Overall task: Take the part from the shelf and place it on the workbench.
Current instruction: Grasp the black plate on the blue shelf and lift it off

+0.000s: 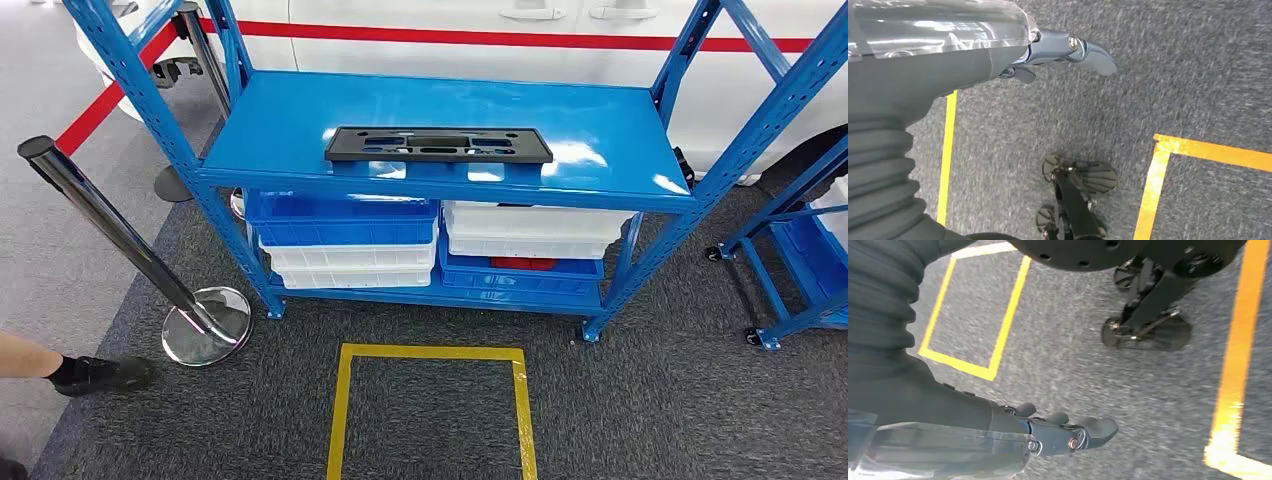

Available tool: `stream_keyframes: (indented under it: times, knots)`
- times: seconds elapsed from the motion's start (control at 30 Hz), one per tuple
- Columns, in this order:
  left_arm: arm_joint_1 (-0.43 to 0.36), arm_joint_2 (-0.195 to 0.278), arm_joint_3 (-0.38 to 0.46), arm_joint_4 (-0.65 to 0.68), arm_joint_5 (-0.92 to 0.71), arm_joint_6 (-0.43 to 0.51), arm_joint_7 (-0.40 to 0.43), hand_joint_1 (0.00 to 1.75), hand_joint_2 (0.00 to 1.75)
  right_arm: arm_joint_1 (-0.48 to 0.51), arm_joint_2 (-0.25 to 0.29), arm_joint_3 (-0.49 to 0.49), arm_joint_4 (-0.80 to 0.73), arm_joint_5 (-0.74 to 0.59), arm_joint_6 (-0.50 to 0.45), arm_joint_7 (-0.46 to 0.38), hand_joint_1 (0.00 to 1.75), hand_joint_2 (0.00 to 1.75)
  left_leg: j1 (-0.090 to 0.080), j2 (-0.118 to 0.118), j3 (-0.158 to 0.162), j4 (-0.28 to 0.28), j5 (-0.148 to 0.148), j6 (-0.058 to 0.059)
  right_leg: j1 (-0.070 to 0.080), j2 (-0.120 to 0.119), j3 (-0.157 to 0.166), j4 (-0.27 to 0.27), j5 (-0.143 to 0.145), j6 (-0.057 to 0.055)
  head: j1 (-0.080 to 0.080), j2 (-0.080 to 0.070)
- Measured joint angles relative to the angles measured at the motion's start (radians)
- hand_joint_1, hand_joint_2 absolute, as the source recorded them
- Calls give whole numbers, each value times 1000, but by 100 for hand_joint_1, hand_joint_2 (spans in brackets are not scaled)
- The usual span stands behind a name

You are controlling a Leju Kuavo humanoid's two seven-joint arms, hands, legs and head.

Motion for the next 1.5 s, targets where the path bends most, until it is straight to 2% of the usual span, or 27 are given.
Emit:
stream_keyframes:
  times: [0.13, 0.2, 0.27, 0.3, 0.33, 0.4, 0.47, 0.5, 0.6, 0.67, 0.77, 0.8, 0.83, 0.87, 0.93, 0.97, 1.03, 1.1, 1.17, 1.2, 1.27, 1.3, 1.33, 1.37, 1.4, 1.47, 1.5]
  knots:
    - [-16, -2, 57, 5, -39, 5, -14, 0, 0, -35, 11, -37, 0, 39, 32, -69, 0, 0, 4, 1, 14, -32, 16, 13, 1, 2, 3, 2, -5, 9, 0, 0]
    - [-28, -5, 94, 10, -64, 8, -22, 0, 0, -52, 16, -39, -11, 46, 58, -110, 0, 0, 9, 2, 27, -55, 29, 22, 2, 6, -30, 81, -53, 9, 0, 0]
    - [-36, -7, 122, 15, -85, 10, -28, 0, 0, -63, 20, -25, -32, 33, 81, -144, 0, 0, 7, 1, 28, -59, 31, 25, 2, 10, -94, 207, -111, 10, 0, 0]
    - [-38, -7, 133, 17, -93, 11, -30, 0, 0, -66, 21, -15, -47, 22, 89, -158, 0, 0, 7, -1, 28, -58, 30, 24, 1, 11, -116, 247, -118, 11, 0, 0]
    - [-40, -8, 144, 19, -101, 12, -32, 0, 0, -67, 22, -4, -66, 8, 95, -171, 0, 0, 7, -3, 28, -56, 29, 22, 0, 11, -122, 251, -106, 13, 0, 0]
    - [-42, -12, 164, 23, -116, 14, -36, 0, 0, -71, 20, 20, -115, -21, 105, -196, 0, 0, 10, -9, 29, -46, 22, 14, -5, 11, -79, 145, -32, 17, 0, 0]
    - [-47, -14, 183, 26, -129, 15, -40, 0, 0, -80, 17, 47, -166, -50, 114, -219, 0, 0, 9, -12, 24, -32, 12, 0, -6, 17, -31, 33, 17, 14, 0, 0]
    - [-50, -15, 192, 27, -134, 16, -42, 0, 0, -85, 17, 61, -192, -63, 118, -229, 0, 0, 7, -13, 22, -27, 9, -7, -4, 20, -24, 11, 21, 10, 0, 0]
    - [-56, -18, 219, 32, -151, 20, -47, 0, 0, -95, 15, 105, -280, -103, 130, -258, 0, 0, 9, -13, 19, -25, 7, -26, 1, 20, -26, 8, 20, -11, 0, 0]
    - [-58, -20, 236, 35, -161, 23, -50, 0, 0, -104, 13, 136, -344, -129, 136, -278, 0, 0, 11, -7, 4, 12, -17, -32, 1, 18, -24, 4, 22, -26, 0, 0]
    - [-66, -21, 261, 39, -174, 25, -54, 0, 0, -117, 7, 186, -435, -165, 146, -305, 0, 0, 12, 1, -91, 205, -105, -32, 8, 16, -23, 3, 21, -36, 0, 0]
    - [-68, -21, 269, 41, -178, 26, -56, 0, 0, -120, 5, 203, -464, -176, 150, -313, 0, 0, 11, 1, -120, 260, -119, -30, 11, 17, -23, 3, 20, -37, 0, 0]
    - [-68, -22, 276, 43, -183, 26, -59, 0, 0, -123, 3, 220, -494, -187, 153, -321, 0, 0, 11, 1, -134, 280, -114, -27, 14, 19, -22, 4, 20, -38, 0, 0]
    - [-68, -23, 284, 45, -187, 26, -61, 0, 0, -127, 0, 237, -526, -198, 156, -330, 0, 0, 10, 1, -127, 258, -90, -24, 15, 23, -21, 4, 19, -38, 0, 0]
    - [-69, -24, 300, 48, -197, 27, -65, 0, 0, -139, -4, 272, -591, -221, 164, -348, 0, 0, 8, -10, -69, 125, -17, -15, 15, 36, -18, 5, 18, -36, 0, 0]
    - [-70, -24, 309, 49, -202, 27, -67, 0, 0, -147, -6, 289, -623, -233, 167, -358, 0, 0, 6, -19, -39, 59, 7, -12, 15, 43, -19, 6, 17, -32, 0, 0]
    - [-73, -25, 325, 51, -210, 29, -70, 0, 0, -161, -13, 324, -684, -257, 173, -375, 0, 0, 1, -30, -11, -4, 20, -7, 12, 58, -24, 5, 20, -20, 0, 0]
    - [-76, -25, 340, 53, -219, 30, -72, 0, 0, -166, -24, 359, -746, -281, 181, -391, 0, 0, -4, -21, -9, -12, 23, 3, 8, 68, -27, 0, 24, -5, 0, 0]
    - [-82, -27, 355, 56, -229, 31, -77, 0, 0, -173, -37, 392, -807, -305, 188, -409, 0, 0, -4, -9, -4, -25, 30, 19, 6, 56, -37, 23, 6, 4, 0, 0]
    - [-85, -29, 363, 57, -233, 31, -79, 0, 0, -179, -43, 409, -839, -319, 191, -418, 0, 0, -4, -2, -2, -30, 32, 25, 7, 45, -57, 65, -19, 6, 0, 0]
    - [-89, -30, 378, 61, -243, 32, -82, 0, 0, -191, -57, 440, -900, -346, 199, -436, 0, 0, -9, 12, 0, -32, 32, 34, 7, 28, -121, 197, -80, 7, 0, 0]
    - [-89, -31, 386, 63, -248, 33, -83, 0, 0, -194, -64, 456, -931, -361, 203, -445, 0, 0, -11, 19, 0, -31, 30, 36, 7, 26, -153, 256, -97, 8, 0, 0]
    - [-90, -32, 394, 66, -252, 33, -83, 0, 0, -196, -71, 470, -960, -374, 206, -453, 0, 0, -14, 26, 1, -31, 28, 38, 7, 25, -169, 285, -97, 9, 0, 0]
    - [-92, -33, 400, 68, -257, 33, -84, 0, 0, -197, -78, 485, -990, -387, 210, -461, 0, 0, -15, 33, 3, -30, 26, 39, 8, 22, -167, 274, -76, 8, 0, 0]
    - [-94, -35, 407, 70, -262, 33, -85, 0, 0, -200, -85, 501, -1021, -400, 214, -470, 0, 0, -17, 40, 6, -29, 24, 39, 9, 15, -144, 224, -41, 5, 0, 0]
    - [-99, -39, 420, 74, -273, 35, -88, 0, 0, -212, -99, 534, -1086, -427, 221, -488, 0, 0, -21, 55, 13, -26, 17, 37, 20, -23, -77, 82, 25, -7, 0, 0]
    - [-101, -41, 427, 76, -278, 36, -89, 0, 0, -220, -106, 551, -1119, -441, 224, -497, 0, 0, -24, 62, 15, -25, 15, 34, 26, -40, -55, 31, 41, -13, 0, 0]
